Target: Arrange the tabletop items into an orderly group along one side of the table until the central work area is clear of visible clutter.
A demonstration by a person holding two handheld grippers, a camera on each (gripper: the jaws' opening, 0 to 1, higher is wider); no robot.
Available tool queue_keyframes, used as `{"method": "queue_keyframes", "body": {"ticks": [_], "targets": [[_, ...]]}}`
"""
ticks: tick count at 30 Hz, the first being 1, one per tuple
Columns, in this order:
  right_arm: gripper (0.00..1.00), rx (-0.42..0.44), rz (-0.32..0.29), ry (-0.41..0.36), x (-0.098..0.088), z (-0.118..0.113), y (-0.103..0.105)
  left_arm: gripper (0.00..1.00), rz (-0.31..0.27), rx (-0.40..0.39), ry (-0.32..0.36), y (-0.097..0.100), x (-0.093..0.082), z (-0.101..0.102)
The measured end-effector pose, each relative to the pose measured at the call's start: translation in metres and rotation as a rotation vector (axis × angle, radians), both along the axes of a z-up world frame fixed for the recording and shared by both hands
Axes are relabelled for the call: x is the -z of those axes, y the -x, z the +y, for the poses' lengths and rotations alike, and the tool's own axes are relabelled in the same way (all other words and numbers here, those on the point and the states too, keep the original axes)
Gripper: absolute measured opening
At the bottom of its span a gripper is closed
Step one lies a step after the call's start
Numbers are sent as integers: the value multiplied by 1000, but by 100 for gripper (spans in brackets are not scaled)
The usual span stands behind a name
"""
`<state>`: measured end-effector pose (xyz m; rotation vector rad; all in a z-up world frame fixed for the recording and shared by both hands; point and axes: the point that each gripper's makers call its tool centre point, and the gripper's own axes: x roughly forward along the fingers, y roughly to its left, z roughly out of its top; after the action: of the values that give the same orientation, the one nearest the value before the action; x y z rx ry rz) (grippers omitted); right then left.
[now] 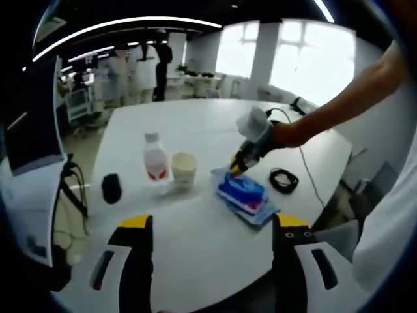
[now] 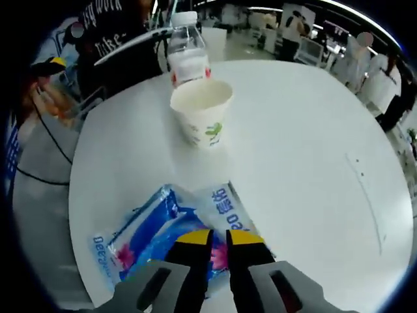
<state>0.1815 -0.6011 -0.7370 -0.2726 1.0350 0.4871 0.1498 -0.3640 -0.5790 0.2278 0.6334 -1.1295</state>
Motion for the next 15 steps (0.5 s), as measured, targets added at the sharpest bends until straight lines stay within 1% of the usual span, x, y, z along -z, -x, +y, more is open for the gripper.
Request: {"method": "queue_keyframes", "body": {"ticks": [2, 3, 4, 7, 8, 9, 11, 12, 13, 15], "targets": [[2, 33, 1, -23, 0, -5, -2, 75, 0, 0, -1, -4, 2, 0], [1, 63, -2, -35, -2, -2, 5, 76, 1, -1, -1, -6, 3, 0], [1, 70, -4, -38, -3, -4, 7, 76, -1, 0, -1, -8, 3, -1], [0, 105, 6, -65, -2, -16, 11, 76, -8, -1, -1, -12, 4, -3], [0, 127, 6, -79, -2, -18, 15, 76, -13, 2, -8, -12, 4, -3], [0, 167, 9, -94, -2, -20, 26, 76, -20, 7, -19, -12, 5, -2], [0, 200, 14, -107, -2, -22, 35, 76, -26, 15, -25, -14, 6, 0], [0, 240, 14, -123, -2, -23, 41, 77, -25, 14, -24, -14, 6, 1], [0, 276, 17, -141, -2, -26, 42, 77, -25, 14, -23, -14, 7, 2], [0, 379, 21, -208, -5, -27, 51, 77, -27, 10, -31, -15, 9, 3]]}}
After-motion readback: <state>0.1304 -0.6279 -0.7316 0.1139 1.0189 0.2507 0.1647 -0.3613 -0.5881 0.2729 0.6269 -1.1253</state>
